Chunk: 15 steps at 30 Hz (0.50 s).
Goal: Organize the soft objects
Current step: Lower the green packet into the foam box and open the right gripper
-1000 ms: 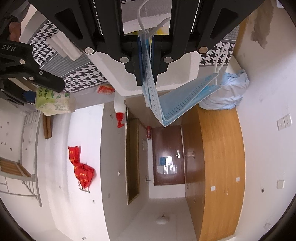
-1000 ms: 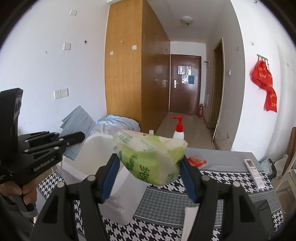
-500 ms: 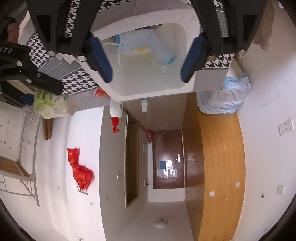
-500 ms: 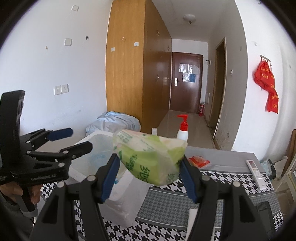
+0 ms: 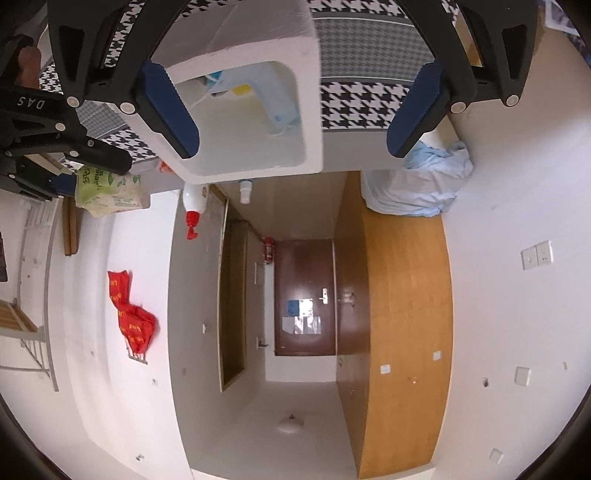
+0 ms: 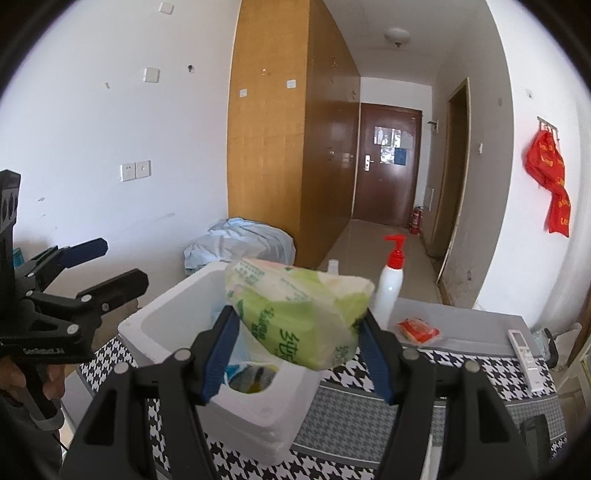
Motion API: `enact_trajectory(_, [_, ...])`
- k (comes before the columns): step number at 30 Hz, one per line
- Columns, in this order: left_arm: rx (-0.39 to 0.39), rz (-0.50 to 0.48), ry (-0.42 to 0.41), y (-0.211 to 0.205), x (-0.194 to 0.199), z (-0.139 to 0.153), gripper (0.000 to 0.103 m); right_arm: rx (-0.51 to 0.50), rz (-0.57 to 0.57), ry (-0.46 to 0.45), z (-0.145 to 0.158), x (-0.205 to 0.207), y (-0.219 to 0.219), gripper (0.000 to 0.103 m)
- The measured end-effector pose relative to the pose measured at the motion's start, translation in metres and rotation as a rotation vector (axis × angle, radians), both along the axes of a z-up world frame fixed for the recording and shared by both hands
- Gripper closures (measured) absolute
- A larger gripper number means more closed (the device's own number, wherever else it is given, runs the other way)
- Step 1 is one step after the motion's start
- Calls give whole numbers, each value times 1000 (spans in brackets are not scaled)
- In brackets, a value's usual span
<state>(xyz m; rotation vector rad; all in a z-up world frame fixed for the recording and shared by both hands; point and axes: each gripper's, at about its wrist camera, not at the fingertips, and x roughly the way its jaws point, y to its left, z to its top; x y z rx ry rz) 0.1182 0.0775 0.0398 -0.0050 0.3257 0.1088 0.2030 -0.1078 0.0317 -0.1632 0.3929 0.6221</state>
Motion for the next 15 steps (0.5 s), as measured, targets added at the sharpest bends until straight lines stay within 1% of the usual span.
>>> enact_trajectory(2, [2, 20, -5, 5, -3, 0, 1, -3, 7, 3, 0, 1, 5, 35])
enact_trajectory(15, [-17, 62, -3, 29, -11, -5, 1, -34, 52, 21, -4, 7, 36, 34])
